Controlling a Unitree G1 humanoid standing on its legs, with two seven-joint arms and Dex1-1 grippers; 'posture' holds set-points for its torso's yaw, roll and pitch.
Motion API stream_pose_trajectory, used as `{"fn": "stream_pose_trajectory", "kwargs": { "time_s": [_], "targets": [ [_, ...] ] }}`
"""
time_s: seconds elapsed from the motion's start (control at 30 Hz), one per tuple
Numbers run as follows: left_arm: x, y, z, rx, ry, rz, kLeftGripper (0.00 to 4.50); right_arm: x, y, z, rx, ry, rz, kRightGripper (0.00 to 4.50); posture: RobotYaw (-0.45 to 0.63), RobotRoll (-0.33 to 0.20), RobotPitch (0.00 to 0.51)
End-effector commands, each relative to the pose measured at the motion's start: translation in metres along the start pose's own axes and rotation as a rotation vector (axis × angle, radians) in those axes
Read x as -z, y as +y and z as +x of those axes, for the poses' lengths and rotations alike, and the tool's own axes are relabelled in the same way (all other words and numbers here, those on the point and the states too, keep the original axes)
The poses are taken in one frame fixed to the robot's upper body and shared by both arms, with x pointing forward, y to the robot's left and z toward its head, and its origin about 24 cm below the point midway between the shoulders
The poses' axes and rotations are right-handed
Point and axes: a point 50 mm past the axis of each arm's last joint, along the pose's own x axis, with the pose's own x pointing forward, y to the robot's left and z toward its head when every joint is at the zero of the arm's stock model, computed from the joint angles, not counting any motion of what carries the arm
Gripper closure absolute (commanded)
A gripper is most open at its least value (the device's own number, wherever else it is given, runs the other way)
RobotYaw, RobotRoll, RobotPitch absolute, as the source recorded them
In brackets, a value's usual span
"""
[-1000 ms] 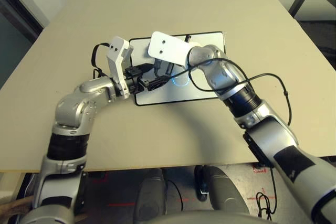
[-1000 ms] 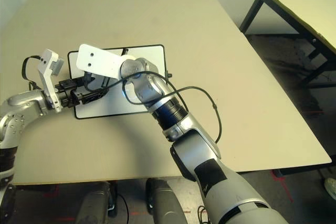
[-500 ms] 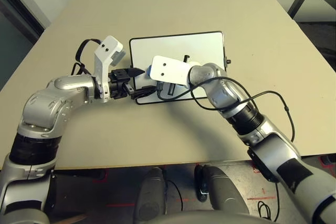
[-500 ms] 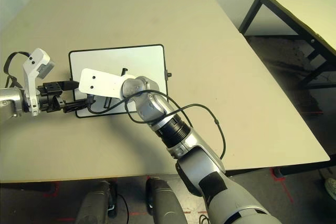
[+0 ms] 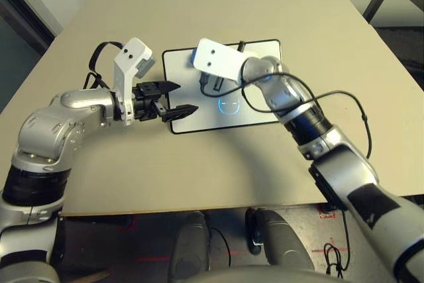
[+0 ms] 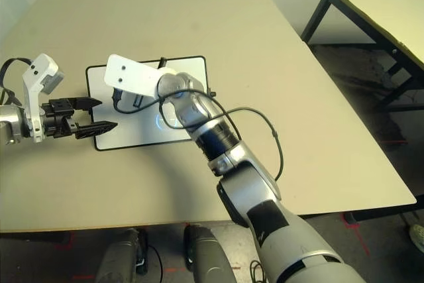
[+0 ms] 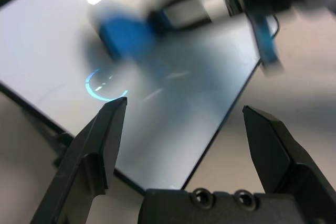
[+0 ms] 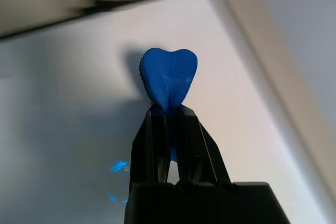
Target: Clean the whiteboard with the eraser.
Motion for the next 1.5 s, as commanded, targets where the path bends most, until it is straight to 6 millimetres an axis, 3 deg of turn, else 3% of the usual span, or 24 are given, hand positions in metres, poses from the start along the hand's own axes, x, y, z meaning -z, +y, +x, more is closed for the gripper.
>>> {"fn": "stream_pose_trajectory", "kwargs": {
  "time_s": [0.03,0.17,0.4,0.5,0.6,0.67,0.9,1.07,1.23,1.5],
  "targets": [
    [-0.001,0.005,-0.005,-0.021,0.002,0.005,0.0,0.015,0.016,-0.001,-0.066,0.081,0.022,4.4,0.02,0.0,0.172],
    [-0.001,0.006,-0.005,-0.021,0.001,0.007,0.0,0.014,0.006,0.001,-0.036,0.093,0.027,4.4,0.01,0.0,0.171],
    [0.0,0.002,-0.001,0.0,-0.003,0.0,0.0,0.01,-0.064,-0.001,0.187,0.113,0.015,4.4,0.01,0.0,0.169],
    [0.001,0.001,0.0,0.006,-0.002,-0.001,0.0,0.014,-0.077,-0.002,0.229,0.124,0.007,4.4,0.01,0.0,0.166],
    [0.0,0.002,0.001,0.006,-0.003,0.001,0.0,0.019,-0.078,-0.003,0.231,0.131,0.004,4.4,0.01,0.0,0.163],
    [-0.001,0.003,0.001,0.005,-0.005,0.003,0.0,0.022,-0.068,-0.001,0.2,0.129,0.009,4.4,0.01,0.0,0.159],
    [-0.004,0.006,0.001,0.004,-0.007,0.013,0.0,0.029,-0.012,-0.003,0.048,0.113,0.029,4.4,0.01,0.0,0.152],
    [-0.006,0.006,0.004,0.012,-0.012,0.022,0.0,0.03,0.01,-0.005,-0.011,0.121,0.041,4.41,0.01,0.0,0.146],
    [-0.007,0.007,0.006,0.018,-0.017,0.027,0.0,0.029,-0.002,-0.001,0.029,0.132,0.047,4.41,0.01,0.0,0.14],
    [-0.008,0.005,0.007,0.028,-0.021,0.03,0.0,0.021,-0.051,-0.001,0.176,0.127,0.042,4.42,0.01,0.0,0.136]
  ]
}}
